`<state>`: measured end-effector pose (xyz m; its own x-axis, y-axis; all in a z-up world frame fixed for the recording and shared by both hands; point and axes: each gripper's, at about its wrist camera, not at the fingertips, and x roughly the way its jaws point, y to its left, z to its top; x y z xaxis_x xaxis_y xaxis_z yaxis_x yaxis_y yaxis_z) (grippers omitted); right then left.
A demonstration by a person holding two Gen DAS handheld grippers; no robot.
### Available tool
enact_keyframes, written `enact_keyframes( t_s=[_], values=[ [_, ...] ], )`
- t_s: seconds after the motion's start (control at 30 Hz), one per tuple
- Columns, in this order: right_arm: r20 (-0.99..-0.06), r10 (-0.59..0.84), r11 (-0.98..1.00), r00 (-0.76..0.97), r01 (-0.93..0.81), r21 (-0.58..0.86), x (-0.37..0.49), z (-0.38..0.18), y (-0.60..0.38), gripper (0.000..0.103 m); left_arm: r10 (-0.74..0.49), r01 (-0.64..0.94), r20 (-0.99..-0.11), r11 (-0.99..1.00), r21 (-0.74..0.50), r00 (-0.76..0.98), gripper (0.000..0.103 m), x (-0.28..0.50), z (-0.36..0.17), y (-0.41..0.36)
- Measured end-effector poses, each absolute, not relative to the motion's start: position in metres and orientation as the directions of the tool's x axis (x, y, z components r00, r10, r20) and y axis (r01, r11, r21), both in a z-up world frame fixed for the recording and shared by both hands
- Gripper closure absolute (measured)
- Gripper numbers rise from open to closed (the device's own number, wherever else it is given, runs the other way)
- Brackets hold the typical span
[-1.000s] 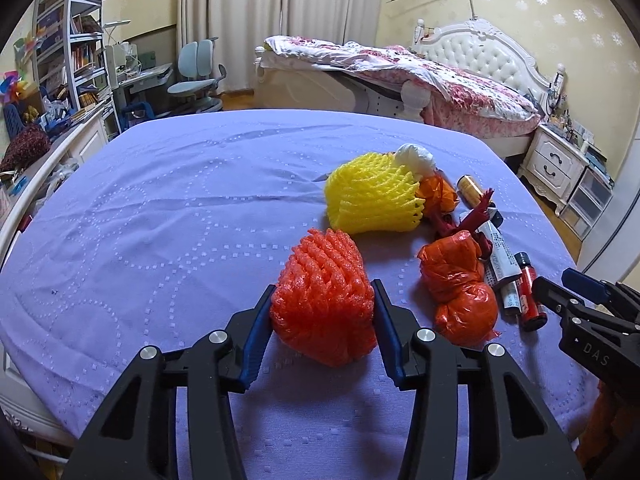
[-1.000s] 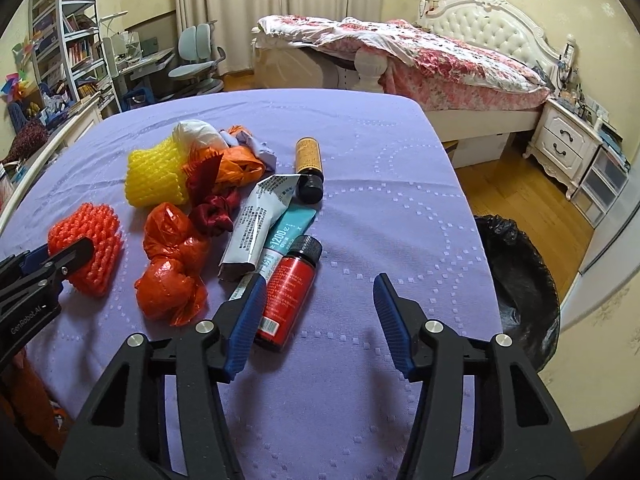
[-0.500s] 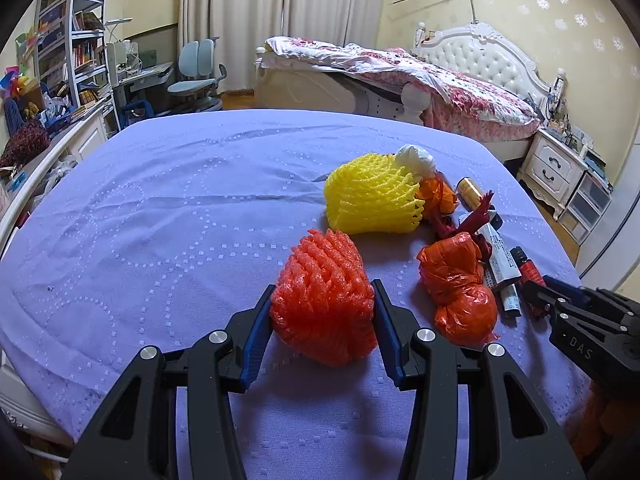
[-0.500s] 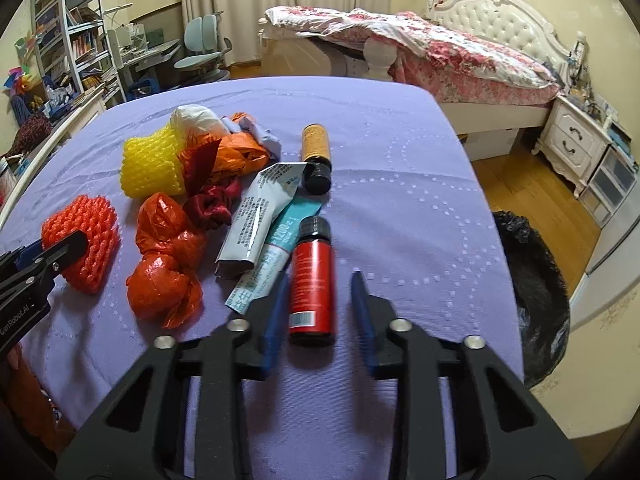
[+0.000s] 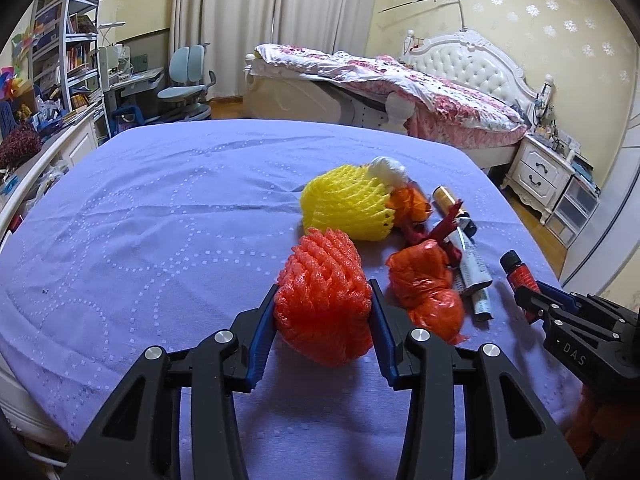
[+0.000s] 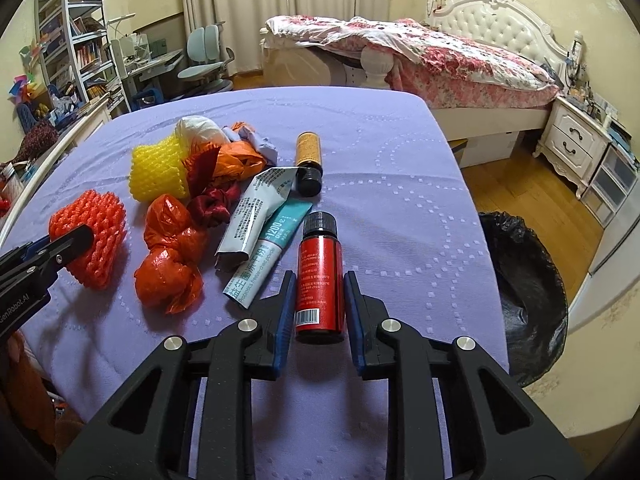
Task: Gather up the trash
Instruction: 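Carry the mesh net and spray can in both tools over the black trash bin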
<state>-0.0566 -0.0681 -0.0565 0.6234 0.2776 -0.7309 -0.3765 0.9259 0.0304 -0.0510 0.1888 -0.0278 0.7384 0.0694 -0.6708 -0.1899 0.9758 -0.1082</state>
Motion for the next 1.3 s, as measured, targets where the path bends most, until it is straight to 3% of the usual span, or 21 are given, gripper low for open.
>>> enact_keyframes(
  t_s=[0.3,0.77,1.3],
  values=[
    [-0.697,0.264,0.942,0.667,-0.335,0.035,-0.060,-0.041,-0.092,0.080,0.043,-0.148,-0.633,0.982,-0.114,0.773,0.060,-0.054,-0.007,0.168],
    [-0.649,0.166,0.982,0.742,-0.183,0.041,-0.047,-0.021,-0.165,0.080,-0.116,0.058,-0.564,0.991,-0.121,0.817,0.060,-0.019,0.022,0.083],
    [-0.671,0.062,0.998,0.739,-0.028,0.061,-0.012,-0.050,-0.240,0.080,-0.217,0.218,-0.622,0.973,-0.077,0.752,0.060,0.052,-0.012,-0.022]
  ],
)
